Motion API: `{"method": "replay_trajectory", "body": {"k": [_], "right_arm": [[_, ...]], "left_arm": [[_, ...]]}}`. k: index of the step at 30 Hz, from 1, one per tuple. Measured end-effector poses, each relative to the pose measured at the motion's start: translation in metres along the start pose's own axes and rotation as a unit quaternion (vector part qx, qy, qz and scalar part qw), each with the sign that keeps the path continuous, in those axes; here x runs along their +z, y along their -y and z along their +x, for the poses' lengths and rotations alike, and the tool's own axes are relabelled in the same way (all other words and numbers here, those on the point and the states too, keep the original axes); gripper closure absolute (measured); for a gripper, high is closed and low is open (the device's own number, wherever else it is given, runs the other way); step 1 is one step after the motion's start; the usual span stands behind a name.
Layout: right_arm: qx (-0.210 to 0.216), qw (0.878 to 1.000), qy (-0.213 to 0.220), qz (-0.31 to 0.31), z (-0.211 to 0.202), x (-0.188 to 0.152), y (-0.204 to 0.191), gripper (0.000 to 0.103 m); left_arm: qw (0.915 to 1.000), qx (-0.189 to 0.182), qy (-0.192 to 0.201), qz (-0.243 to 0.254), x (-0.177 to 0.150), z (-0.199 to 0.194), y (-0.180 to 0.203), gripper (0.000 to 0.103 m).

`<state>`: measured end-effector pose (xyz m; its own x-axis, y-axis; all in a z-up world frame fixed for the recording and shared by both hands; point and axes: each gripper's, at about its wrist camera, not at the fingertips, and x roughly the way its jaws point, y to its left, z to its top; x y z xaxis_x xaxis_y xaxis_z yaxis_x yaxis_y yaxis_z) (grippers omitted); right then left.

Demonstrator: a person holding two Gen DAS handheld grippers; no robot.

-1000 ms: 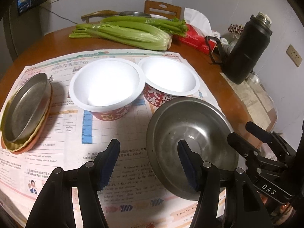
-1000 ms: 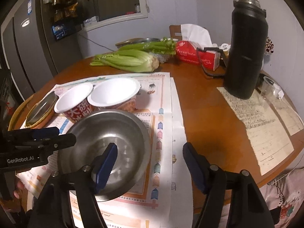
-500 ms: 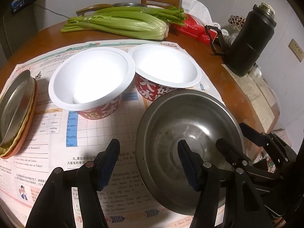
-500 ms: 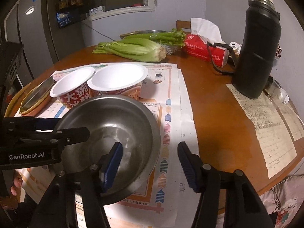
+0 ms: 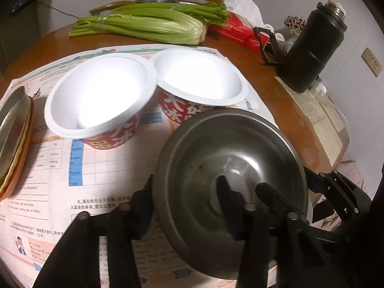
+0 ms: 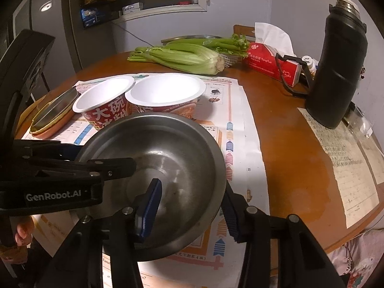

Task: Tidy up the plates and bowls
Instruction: 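Lift the steel bowl off the worksheets with the left gripper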

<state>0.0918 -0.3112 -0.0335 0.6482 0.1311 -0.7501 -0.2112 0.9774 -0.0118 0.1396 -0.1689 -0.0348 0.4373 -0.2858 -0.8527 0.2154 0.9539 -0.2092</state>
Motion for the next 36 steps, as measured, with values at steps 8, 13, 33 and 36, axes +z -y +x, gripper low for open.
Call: {"method": "replay_trajectory", "body": {"k": [8, 13, 33, 36], "right_arm": [[0.002, 1.0, 0.0, -0.003, -0.002, 0.001, 0.0, 0.054], [0.006, 1.0, 0.007, 0.001, -0.011, 0.003, 0.002, 0.054], [0.037, 0.996, 0.06, -0.049, -0.066, 0.024, -0.067, 0.054], [0.042, 0.996, 0.054, -0.057, -0.066, 0.024, -0.082, 0.054]], "left_arm": [[0.9999, 0.002, 0.008, 0.008, -0.002, -0.008, 0.004, 0.057], [0.9998, -0.003, 0.017, 0.011, -0.003, -0.019, 0.006, 0.057], [0.9942, 0.002, 0.105, -0.023, -0.023, -0.109, -0.041, 0.057], [0.9938, 0.002, 0.107, -0.03, -0.03, -0.115, -0.054, 0.057]]}}
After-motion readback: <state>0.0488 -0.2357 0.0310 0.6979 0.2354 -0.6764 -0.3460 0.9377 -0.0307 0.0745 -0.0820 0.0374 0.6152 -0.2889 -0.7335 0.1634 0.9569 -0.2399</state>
